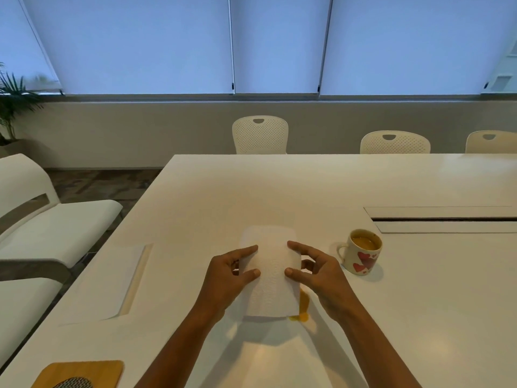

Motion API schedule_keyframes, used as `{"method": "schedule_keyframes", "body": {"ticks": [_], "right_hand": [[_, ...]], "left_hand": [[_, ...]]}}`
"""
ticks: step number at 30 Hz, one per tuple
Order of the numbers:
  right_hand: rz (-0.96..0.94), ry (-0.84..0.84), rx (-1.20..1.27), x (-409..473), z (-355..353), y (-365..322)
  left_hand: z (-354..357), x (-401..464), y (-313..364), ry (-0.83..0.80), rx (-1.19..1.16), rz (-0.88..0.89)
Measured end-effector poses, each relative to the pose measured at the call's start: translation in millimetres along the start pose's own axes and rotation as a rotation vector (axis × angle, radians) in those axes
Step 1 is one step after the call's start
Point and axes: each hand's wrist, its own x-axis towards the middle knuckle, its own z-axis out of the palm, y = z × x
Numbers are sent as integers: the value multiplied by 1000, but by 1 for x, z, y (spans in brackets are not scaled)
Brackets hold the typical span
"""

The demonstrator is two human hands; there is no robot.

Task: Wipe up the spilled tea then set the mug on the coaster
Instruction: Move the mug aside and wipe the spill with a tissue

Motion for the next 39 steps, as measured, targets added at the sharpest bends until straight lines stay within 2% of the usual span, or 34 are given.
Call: {"method": "schedule_keyframes", "body": {"ticks": [7, 17, 20, 22, 28, 33, 39], "right_hand": [[-29, -22, -22, 3, -13, -2], [-91, 110, -314, 8, -13, -6], [-81, 123, -315, 7, -16, -8], [-52, 118, -236, 7, -19, -9], [77, 167, 142, 4, -26, -7], [125, 120, 642, 1, -32, -4], [85, 194, 870, -8, -28, 7]], "left_hand": [[6, 9, -1, -21, 135, 80], [12, 15, -4, 93, 309, 174], [12, 16, -3, 105, 340, 183], [13, 17, -2, 88, 307, 157], [27, 17, 2, 11, 7, -46], [52, 16, 7, 97, -330, -207], [103, 10, 9, 120, -484, -310]]}}
